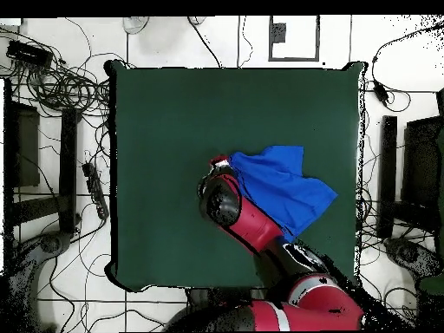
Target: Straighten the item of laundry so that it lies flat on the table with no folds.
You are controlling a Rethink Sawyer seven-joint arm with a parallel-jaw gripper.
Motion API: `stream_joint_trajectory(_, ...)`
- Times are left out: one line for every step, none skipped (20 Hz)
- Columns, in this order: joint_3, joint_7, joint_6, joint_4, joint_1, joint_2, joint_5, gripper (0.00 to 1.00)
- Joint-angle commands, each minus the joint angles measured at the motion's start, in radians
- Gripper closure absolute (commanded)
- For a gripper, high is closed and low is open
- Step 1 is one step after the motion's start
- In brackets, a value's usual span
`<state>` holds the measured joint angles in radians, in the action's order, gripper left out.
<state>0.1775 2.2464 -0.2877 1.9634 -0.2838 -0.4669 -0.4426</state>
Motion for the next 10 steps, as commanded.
stream_joint_trajectory(0.086,0.249,0.048,-0.028,0.012,0.084,-0.065,0.00)
stream_joint_trajectory(0.093,0.254,0.048,-0.024,0.007,0.080,-0.063,0.00)
stream_joint_trajectory(0.088,0.258,0.054,-0.017,0.014,0.072,-0.074,0.00)
stream_joint_trajectory(0.087,0.264,0.056,-0.008,0.018,0.063,-0.079,0.00)
stream_joint_trajectory(0.088,0.274,0.062,0.006,0.020,0.052,-0.087,0.00)
stream_joint_trajectory(0.090,0.284,0.069,0.020,0.022,0.040,-0.094,0.00)
stream_joint_trajectory(0.089,0.294,0.080,0.038,0.026,0.026,-0.105,0.00)
stream_joint_trajectory(0.087,0.303,0.091,0.055,0.031,0.011,-0.116,0.00)
stream_joint_trajectory(0.086,0.307,0.107,0.073,0.033,-0.003,-0.125,0.00)
stream_joint_trajectory(0.081,0.309,0.116,0.092,0.037,-0.016,-0.132,0.00)
